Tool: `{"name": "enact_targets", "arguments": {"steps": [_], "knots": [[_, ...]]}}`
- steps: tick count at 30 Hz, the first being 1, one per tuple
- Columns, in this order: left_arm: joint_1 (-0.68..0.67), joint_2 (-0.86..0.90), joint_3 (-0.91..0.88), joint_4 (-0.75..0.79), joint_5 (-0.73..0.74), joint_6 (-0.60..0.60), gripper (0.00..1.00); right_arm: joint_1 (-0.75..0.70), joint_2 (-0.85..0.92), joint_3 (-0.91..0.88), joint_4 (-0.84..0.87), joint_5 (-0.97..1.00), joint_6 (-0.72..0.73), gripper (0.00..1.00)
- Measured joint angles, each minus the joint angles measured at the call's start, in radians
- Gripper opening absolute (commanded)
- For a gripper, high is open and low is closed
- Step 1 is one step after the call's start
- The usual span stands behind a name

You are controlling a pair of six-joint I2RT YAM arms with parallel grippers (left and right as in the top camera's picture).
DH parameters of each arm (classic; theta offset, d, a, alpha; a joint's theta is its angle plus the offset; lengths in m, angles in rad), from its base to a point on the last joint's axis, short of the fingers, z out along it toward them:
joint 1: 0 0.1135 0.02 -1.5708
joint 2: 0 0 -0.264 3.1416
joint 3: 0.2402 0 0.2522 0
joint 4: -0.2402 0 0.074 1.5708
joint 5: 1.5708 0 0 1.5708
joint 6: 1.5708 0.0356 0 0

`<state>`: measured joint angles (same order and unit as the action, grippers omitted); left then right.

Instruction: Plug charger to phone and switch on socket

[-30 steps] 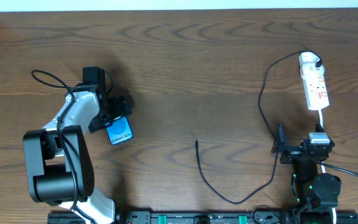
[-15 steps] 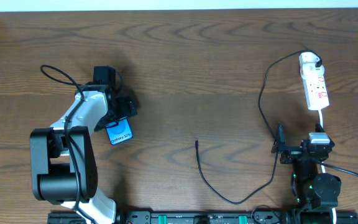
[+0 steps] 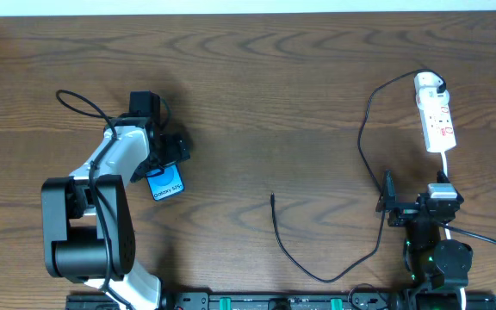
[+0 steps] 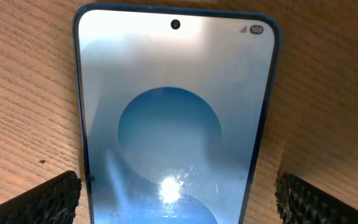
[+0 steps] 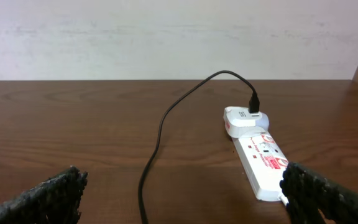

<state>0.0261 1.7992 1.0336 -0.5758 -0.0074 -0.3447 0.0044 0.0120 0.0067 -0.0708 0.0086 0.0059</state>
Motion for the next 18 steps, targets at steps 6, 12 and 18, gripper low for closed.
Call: {"name": "enact_targets", "arguments": {"steps": [6, 12, 18], "knots": [[0.0, 0.0, -0.005, 0.0, -0.007, 0.0, 0.99, 0.0, 0.0, 0.0, 0.0, 0.0, 0.0, 0.99], [0.0, 0.0, -0.014, 0.009, -0.006, 0.002, 1.0, 0.0, 0.0, 0.0, 0.0, 0.0, 0.0, 0.99], [0.0, -0.003, -0.026, 0.039, -0.002, 0.002, 1.0, 0.0, 0.0, 0.0, 0.0, 0.0, 0.0, 0.99]]}}
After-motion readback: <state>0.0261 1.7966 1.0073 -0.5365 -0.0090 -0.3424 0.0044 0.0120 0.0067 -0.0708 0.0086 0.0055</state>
